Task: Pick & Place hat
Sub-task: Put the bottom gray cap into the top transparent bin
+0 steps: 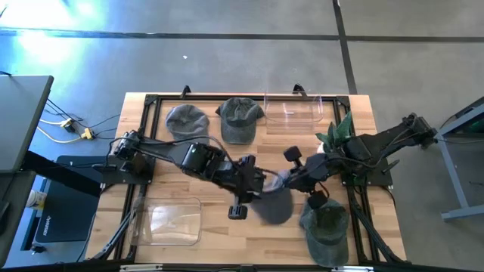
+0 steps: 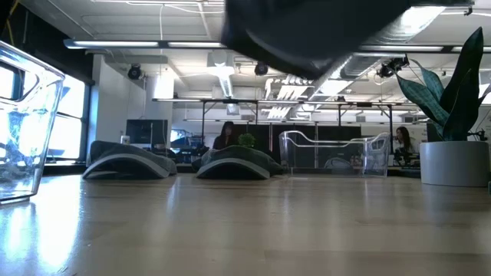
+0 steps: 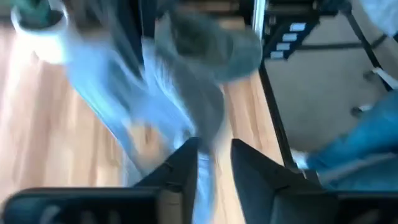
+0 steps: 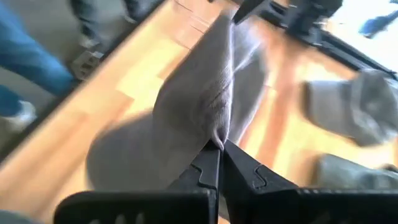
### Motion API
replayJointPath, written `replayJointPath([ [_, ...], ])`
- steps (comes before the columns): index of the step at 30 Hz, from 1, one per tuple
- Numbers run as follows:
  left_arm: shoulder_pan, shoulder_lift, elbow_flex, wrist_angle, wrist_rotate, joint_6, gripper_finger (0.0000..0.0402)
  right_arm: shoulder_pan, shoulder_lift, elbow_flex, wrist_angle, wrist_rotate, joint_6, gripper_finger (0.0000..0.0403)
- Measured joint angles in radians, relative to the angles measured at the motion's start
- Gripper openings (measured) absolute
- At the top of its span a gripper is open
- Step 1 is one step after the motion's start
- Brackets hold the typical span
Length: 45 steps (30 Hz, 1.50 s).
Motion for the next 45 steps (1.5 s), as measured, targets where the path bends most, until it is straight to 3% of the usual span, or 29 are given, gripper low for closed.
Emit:
replayJointPath([
  [4,0.024,0.000,0.000,-0.125,-0.035,-0.056,0.0130,0.056,0.000,0.000,-0.006,0.129,-0.049,0.0001],
  [10,0.024,0.000,-0.005,-0.300,-0.199,-0.126,0.0130,0.150,0.000,0.000,-0.052,0.279,-0.062,0.0001],
  [17,0.053,-0.033,-0.189,-0.260,-0.200,-0.256,0.0108,0.265,0.000,0.000,-0.102,0.343,-0.021,0.0001],
  [24,0.112,-0.077,-0.588,0.278,0.054,-0.292,0.0078,0.356,-0.001,0.008,-0.109,0.408,0.023,0.0000],
  [28,0.131,-0.079,-0.766,0.539,0.108,-0.358,0.0060,0.404,-0.002,0.050,-0.104,0.483,-0.028,0.0000],
  [32,0.134,-0.077,-0.900,0.977,0.183,-0.398,0.0046,0.413,-0.002,0.091,-0.055,0.542,-0.144,0.0000],
  [36,0.142,-0.062,-0.967,1.358,0.179,-0.439,0.0031,0.412,-0.002,0.129,0.031,0.589,-0.293,0.0000],
  [40,0.158,-0.063,-0.964,1.580,0.153,-0.441,0.0016,0.410,-0.002,0.156,0.164,0.638,-0.427,0.0000],
  [45,0.176,-0.063,-0.965,1.854,0.191,-0.426,0.0001,0.403,-0.002,0.183,0.246,0.618,-0.483,0.0000],
])
